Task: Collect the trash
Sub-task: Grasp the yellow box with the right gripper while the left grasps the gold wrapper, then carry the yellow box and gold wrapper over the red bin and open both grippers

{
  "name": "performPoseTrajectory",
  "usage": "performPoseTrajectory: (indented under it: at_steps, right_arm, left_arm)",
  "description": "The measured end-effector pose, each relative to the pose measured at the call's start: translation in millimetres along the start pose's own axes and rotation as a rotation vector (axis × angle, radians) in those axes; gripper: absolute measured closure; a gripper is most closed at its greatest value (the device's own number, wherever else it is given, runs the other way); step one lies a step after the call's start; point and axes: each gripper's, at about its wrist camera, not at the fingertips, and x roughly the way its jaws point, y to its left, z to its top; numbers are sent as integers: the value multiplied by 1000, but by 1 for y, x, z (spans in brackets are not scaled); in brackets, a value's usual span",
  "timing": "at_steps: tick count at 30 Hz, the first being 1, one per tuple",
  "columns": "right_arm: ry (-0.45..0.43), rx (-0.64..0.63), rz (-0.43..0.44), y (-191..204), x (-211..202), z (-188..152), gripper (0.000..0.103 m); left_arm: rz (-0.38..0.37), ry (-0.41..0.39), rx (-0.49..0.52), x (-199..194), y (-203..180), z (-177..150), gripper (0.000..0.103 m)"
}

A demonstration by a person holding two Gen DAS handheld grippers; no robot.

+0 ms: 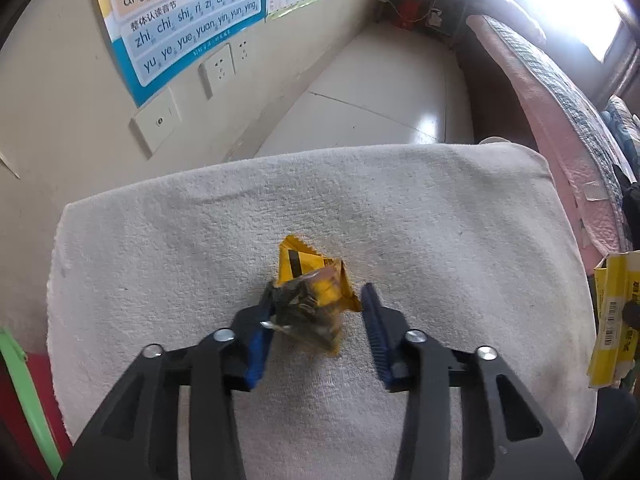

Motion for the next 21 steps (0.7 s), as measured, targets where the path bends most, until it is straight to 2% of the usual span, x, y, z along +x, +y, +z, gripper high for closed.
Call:
performPoseTrajectory:
  at_steps: [2,11,21]
  right_arm:
    - [-1,-2,5,3,-1,-2,86]
    - [-13,-43,35,33,-18,-10,85]
    - [-10,-139,76,91,-41,-37,85]
  left_arm:
    - [17,-17,2,-9,-1,0,72]
    - [38,-93,-5,-64,-1,-17,72]
    - [62,-94,-22,-123,16,-84,72]
